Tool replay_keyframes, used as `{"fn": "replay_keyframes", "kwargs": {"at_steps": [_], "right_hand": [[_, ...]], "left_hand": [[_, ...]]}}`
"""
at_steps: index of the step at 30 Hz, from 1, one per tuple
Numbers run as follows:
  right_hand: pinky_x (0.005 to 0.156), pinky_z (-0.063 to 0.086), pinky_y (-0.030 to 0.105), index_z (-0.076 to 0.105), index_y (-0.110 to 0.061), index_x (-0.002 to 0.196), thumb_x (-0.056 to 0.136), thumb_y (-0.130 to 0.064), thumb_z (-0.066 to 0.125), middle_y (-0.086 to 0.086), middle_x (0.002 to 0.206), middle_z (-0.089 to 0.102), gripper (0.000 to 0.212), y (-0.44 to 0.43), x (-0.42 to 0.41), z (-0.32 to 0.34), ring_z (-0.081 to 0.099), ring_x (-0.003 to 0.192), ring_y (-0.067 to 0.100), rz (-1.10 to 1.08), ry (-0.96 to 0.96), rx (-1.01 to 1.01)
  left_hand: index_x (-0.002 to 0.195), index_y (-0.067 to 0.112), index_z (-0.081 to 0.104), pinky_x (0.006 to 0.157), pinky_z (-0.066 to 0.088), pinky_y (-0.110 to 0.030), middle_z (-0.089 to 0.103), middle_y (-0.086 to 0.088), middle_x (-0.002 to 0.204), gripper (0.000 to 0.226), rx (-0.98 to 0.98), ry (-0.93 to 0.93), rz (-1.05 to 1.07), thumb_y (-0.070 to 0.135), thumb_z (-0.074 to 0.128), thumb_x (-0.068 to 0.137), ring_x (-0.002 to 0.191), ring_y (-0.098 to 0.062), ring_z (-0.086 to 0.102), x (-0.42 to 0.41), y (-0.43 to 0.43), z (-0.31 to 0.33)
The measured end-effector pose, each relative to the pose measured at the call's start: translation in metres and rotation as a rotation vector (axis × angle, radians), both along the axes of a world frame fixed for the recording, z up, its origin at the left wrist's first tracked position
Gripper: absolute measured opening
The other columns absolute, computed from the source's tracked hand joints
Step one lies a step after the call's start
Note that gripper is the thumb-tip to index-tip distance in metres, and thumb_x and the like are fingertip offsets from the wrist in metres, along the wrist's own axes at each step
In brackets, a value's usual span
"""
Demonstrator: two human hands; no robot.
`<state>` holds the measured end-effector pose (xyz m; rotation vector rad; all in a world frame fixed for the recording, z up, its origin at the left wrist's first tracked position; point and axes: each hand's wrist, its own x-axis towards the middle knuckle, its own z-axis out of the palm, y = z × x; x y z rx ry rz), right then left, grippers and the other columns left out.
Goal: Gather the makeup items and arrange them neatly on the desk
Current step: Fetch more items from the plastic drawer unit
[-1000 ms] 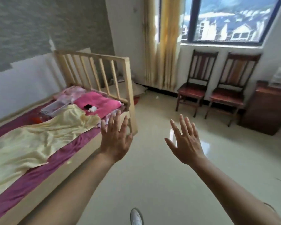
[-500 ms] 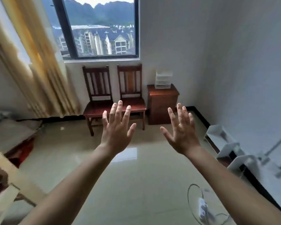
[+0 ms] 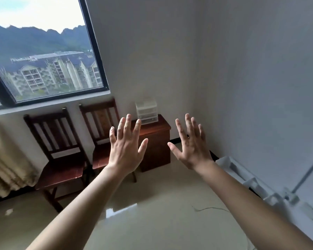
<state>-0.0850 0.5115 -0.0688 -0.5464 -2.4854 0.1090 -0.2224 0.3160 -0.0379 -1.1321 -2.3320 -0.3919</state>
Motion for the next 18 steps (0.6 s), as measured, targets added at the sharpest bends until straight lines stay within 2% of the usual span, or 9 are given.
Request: {"fn": "replay_keyframes", "kwargs": {"at_steps": [6,13,18], "right_hand": [[0.121,0.009,0.05,0.007,-0.023,0.159,0.092,-0.062,0.041,0.013,0.166,-0.002,0.084,0.081,-0.12,0.022,0.006,0.152,0.035,0.024,-0.028,-0.022],[0.122,0.007,0.049,0.0,-0.021,0.159,0.089,-0.066,0.032,0.014,0.165,-0.007,0.089,0.164,-0.275,-0.016,0.004,0.153,0.033,-0.012,-0.142,-0.004],[0.123,0.008,0.048,-0.005,-0.023,0.158,0.093,-0.063,0.041,0.013,0.164,-0.014,0.09,0.221,-0.388,-0.032,0.002,0.153,0.033,-0.101,-0.235,-0.046]], "left_hand": [[0.152,0.017,0.028,0.115,0.019,-0.06,0.015,-0.015,0.162,0.067,0.061,0.008,0.022,0.05,0.04,0.095,0.149,-0.032,0.014,-0.112,0.075,0.018],[0.154,0.018,0.026,0.116,0.019,-0.06,0.012,-0.014,0.163,0.071,0.005,-0.071,0.069,0.056,0.03,0.094,0.15,-0.032,0.012,-0.276,0.15,-0.037],[0.156,0.02,0.017,0.115,0.018,-0.061,0.003,-0.014,0.164,0.074,-0.1,-0.146,0.067,0.058,0.034,0.095,0.151,-0.031,0.005,-0.406,0.209,-0.057]]}}
